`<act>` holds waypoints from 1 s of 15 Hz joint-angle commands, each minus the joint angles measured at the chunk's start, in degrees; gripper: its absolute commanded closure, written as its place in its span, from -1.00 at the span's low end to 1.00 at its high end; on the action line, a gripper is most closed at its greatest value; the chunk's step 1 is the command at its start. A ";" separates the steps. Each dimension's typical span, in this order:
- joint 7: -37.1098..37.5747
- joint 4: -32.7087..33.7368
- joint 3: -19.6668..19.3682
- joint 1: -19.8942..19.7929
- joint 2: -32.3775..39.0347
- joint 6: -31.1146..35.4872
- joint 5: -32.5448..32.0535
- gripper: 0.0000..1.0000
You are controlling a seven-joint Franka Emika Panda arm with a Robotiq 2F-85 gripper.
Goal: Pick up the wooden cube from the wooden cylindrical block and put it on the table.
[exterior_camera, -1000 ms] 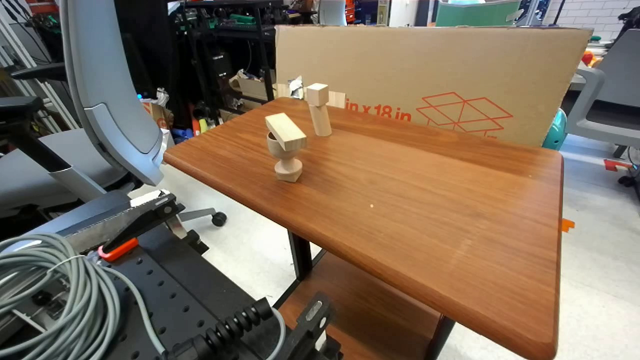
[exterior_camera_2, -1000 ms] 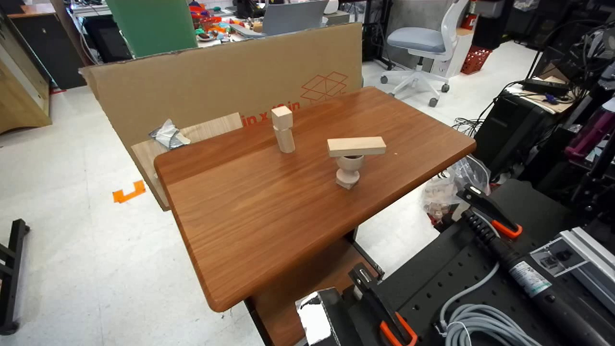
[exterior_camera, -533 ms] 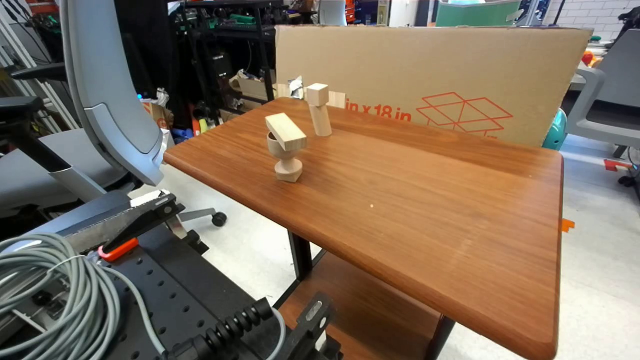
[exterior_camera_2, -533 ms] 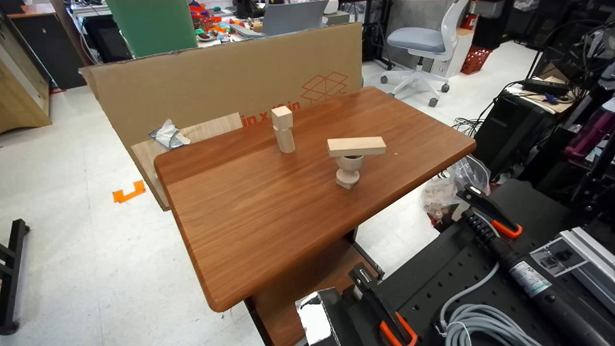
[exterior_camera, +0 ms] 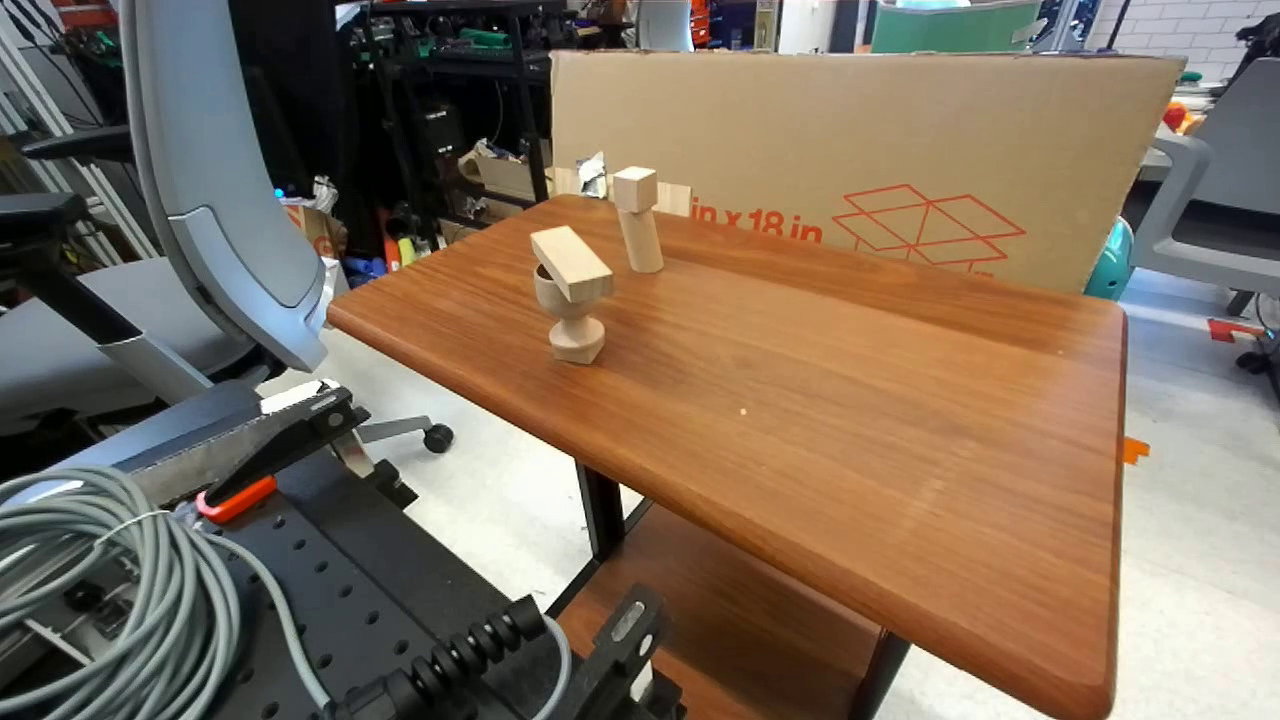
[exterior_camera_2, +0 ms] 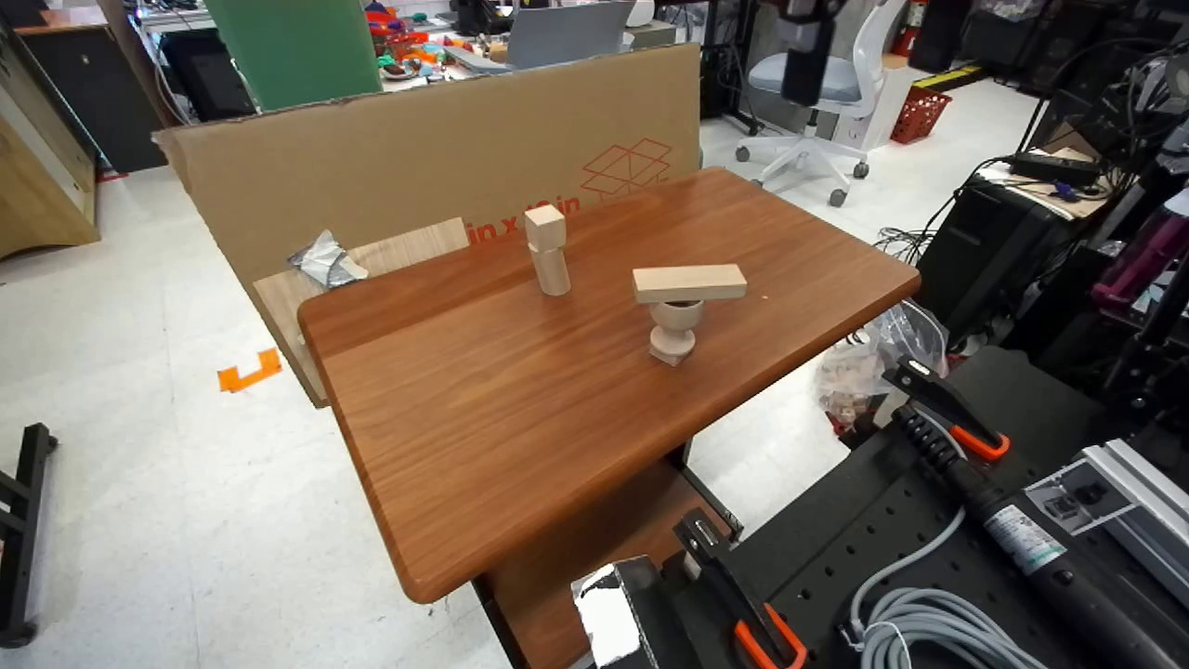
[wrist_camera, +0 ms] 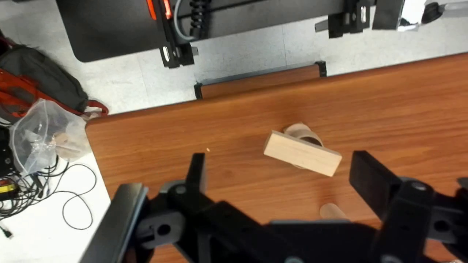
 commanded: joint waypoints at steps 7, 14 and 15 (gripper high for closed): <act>-5.28 19.97 -0.22 3.97 26.14 10.35 -0.16 -1.00; -12.12 35.04 0.51 5.80 40.63 7.35 3.23 -1.00; -12.13 36.50 0.48 5.96 42.00 7.15 3.18 -1.00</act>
